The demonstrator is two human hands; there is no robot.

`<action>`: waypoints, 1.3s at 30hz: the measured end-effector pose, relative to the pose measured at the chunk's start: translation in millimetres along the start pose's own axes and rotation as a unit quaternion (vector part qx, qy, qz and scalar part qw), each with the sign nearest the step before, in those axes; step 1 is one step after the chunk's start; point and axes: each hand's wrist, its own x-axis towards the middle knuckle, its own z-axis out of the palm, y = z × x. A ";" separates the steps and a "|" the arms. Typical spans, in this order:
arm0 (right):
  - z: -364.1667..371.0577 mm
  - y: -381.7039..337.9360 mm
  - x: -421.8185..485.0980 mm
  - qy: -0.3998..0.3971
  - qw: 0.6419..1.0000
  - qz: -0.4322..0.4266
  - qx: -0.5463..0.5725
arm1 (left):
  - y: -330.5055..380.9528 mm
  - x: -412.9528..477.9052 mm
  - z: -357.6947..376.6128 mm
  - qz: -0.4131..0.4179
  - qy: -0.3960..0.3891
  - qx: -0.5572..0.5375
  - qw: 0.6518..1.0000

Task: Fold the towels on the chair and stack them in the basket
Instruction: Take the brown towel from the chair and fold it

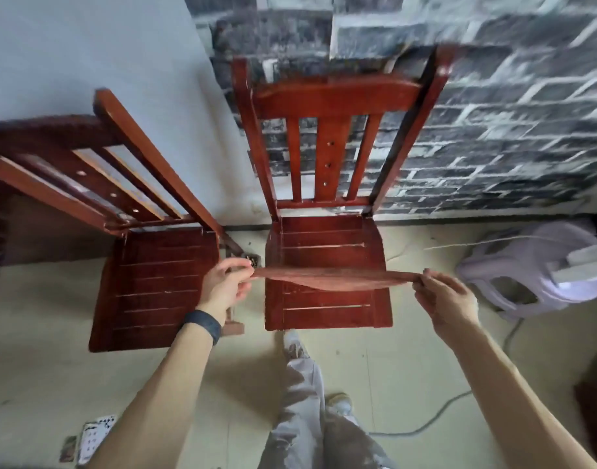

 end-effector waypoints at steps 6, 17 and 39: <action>9.5 -95.5 -85.4 -0.086 0.991 -0.098 -0.042 | 99.9 -82.6 -22.8 0.116 -0.012 0.048 0.992; 14.9 -179.4 -150.6 -0.106 0.811 -0.369 -0.442 | 199.6 -141.9 -55.5 0.189 -0.042 0.123 0.973; 27.4 -175.7 -37.4 -0.108 0.400 -0.558 -0.719 | 156.7 -46.5 -40.7 0.472 0.060 0.645 0.598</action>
